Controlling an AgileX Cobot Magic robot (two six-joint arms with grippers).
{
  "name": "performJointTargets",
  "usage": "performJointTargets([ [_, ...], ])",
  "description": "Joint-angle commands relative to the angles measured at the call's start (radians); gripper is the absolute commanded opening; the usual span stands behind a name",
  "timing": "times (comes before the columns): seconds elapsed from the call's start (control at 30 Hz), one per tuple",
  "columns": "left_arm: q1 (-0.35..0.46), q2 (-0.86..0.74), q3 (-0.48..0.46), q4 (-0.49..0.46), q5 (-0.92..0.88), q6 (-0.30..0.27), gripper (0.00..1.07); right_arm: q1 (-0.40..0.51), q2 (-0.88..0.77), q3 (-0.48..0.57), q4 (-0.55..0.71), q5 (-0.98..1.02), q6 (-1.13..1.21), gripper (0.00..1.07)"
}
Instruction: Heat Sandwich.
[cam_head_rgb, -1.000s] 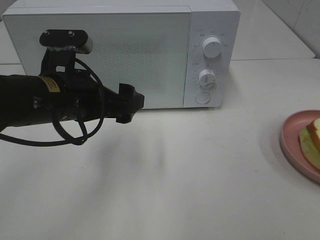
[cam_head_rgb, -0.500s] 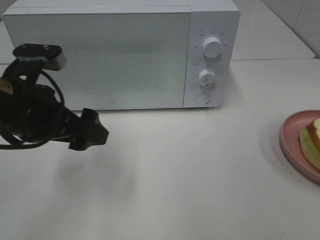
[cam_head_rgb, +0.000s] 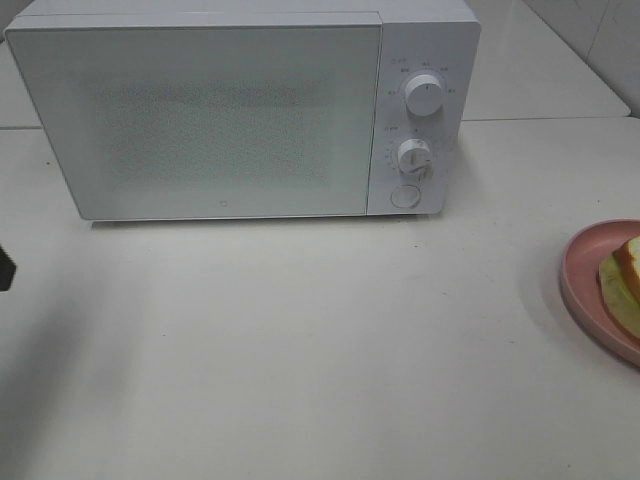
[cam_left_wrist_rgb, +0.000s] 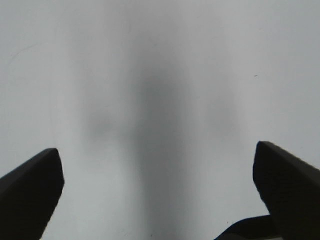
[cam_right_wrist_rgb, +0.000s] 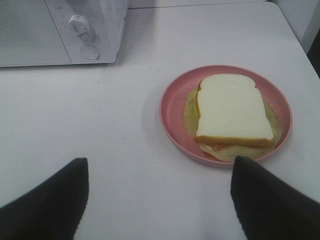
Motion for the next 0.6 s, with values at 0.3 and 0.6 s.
performJointTargets([
  [0.3,0.087,-0.202,0.002,0.018,0.300,-0.004,0.98,-0.007,-0.026,0.002,-0.005,-0.012,-0.010,0.75],
  [0.6,0.087,-0.468,0.113,0.035,0.280,-0.004,0.98,-0.007,-0.026,0.002,-0.005,-0.012,-0.010,0.75],
])
